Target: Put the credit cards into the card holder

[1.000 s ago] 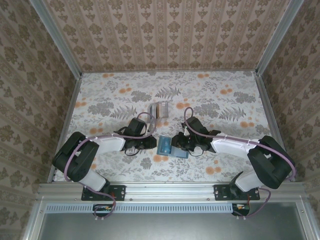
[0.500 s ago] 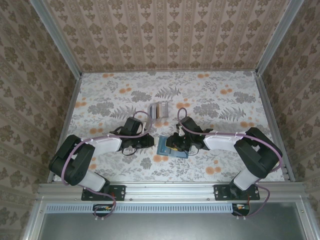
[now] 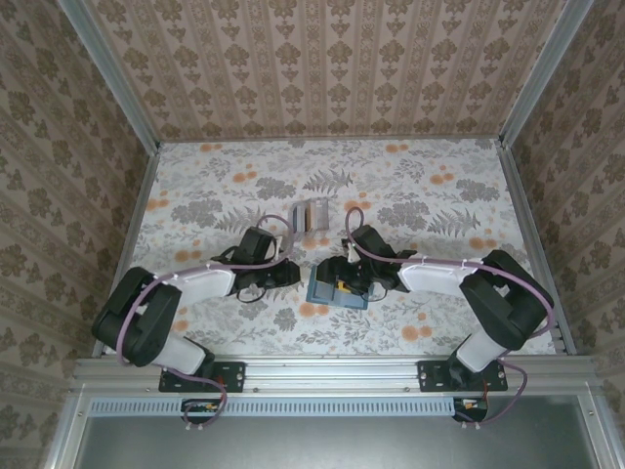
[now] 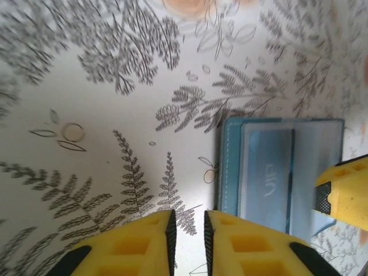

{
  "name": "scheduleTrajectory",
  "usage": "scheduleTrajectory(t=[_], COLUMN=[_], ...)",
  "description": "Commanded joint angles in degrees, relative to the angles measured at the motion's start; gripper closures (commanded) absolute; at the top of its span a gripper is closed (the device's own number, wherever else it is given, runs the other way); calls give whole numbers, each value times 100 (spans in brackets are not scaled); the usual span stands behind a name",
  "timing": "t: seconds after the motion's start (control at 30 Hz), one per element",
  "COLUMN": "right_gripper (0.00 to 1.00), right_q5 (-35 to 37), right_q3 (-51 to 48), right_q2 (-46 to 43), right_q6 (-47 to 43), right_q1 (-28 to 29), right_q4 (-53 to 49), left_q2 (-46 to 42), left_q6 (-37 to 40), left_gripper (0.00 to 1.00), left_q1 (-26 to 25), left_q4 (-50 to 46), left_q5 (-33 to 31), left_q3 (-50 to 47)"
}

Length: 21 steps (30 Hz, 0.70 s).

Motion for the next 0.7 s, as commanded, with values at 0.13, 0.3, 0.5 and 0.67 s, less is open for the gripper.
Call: scheduleTrajectory(t=[0.13,0.3,0.5,0.67], right_gripper=[26,26,28,27], right_q5=[775,1573,2132,2461], right_q3=[644,1679,2838,3725], right_q2=[-507,-90,759,1555], right_q6=[-839,-1456,-1980,-2046], right_q1=[-59,-73,-69,-75], right_q4=[-642,-1342,-1434,-1795], left_q2=[-1064,-1561,-2132,-2442], left_q6=[38,83,89,411], left_gripper=[65,52,29,18], left_q1=[355,551,1081,1212], left_q4=[-601,-1279,-1858,-2372], left_q5=[-535,-1251,-1342,-1428], left_q3=[121,262,341,477])
